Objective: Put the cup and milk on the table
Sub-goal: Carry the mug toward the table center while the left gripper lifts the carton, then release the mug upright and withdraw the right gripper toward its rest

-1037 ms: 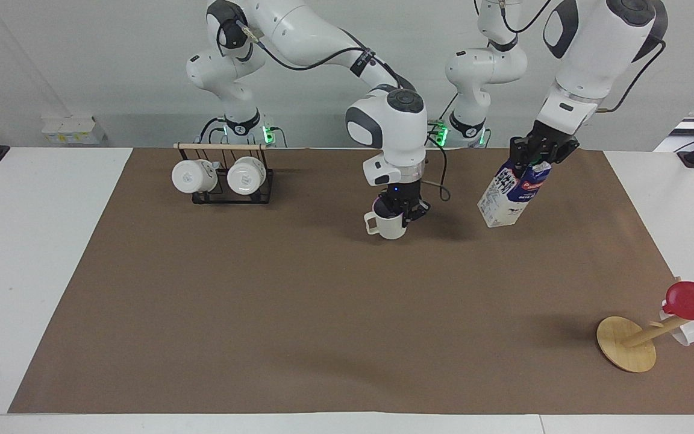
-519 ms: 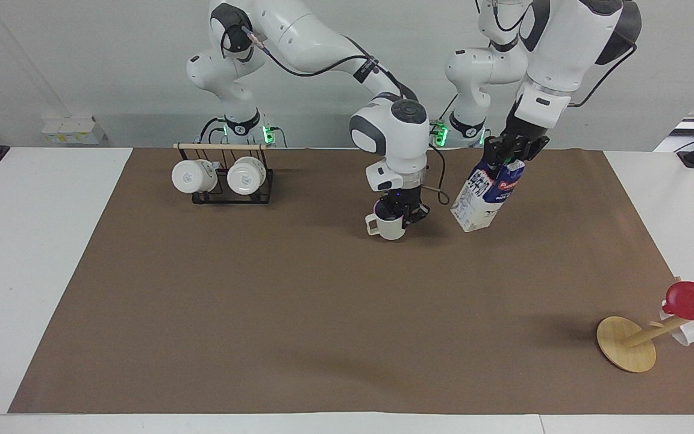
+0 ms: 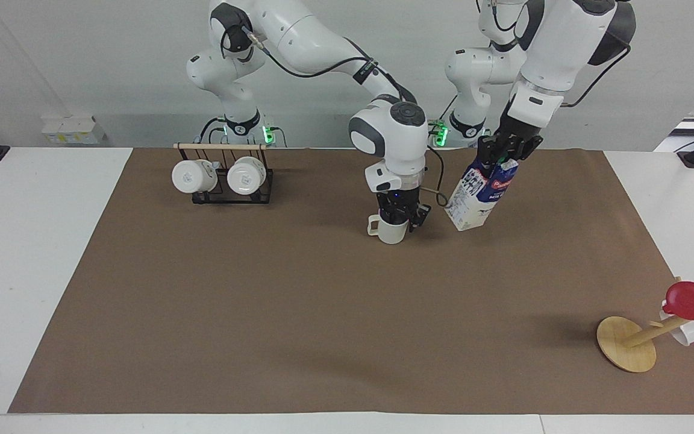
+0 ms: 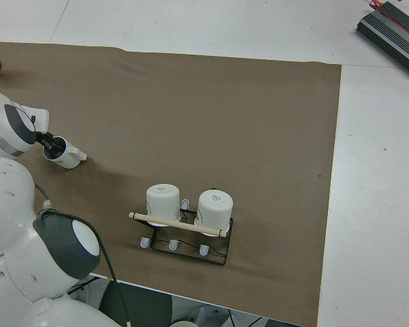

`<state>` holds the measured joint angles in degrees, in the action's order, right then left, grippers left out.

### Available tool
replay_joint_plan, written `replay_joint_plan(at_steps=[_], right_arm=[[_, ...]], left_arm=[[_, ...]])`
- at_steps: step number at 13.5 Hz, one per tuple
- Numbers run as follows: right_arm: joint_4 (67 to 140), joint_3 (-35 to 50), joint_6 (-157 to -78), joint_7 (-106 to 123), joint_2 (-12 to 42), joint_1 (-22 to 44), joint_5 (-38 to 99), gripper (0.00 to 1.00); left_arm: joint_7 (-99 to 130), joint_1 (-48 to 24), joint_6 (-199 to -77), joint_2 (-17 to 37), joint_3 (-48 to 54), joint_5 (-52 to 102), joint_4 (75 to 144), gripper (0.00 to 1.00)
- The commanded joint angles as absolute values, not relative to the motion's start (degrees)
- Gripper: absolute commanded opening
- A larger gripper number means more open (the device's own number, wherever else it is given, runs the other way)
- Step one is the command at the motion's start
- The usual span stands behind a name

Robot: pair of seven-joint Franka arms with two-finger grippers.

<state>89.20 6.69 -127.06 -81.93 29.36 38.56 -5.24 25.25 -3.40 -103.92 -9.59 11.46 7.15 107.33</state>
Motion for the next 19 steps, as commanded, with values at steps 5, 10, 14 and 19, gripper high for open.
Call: replay_joint_plan(at_steps=[5,10,14,19], right_arm=[[91.8,6.6,-115.3,-73.6,14.4,29.7,-4.5,1.00],[94.1,6.6,-103.7,-58.8,3.6,19.3,-4.4,1.00],[95.0,6.5,-95.2,-40.1,-2.7,7.8,-1.2,1.00],[94.7,6.3,-89.1,-21.1,-5.7,0.3,-1.2,1.00]], left_arm=[[25.7,-4.2,-104.2,-9.1,10.9,8.2,106.7,0.39],[23.9,-8.1,-104.1,-9.1,10.9,7.4,109.2,0.39],[22.9,-10.6,-106.8,-9.1,10.9,5.0,113.6,0.40],[23.3,-10.8,-115.1,-9.1,10.9,4.0,121.1,0.41]])
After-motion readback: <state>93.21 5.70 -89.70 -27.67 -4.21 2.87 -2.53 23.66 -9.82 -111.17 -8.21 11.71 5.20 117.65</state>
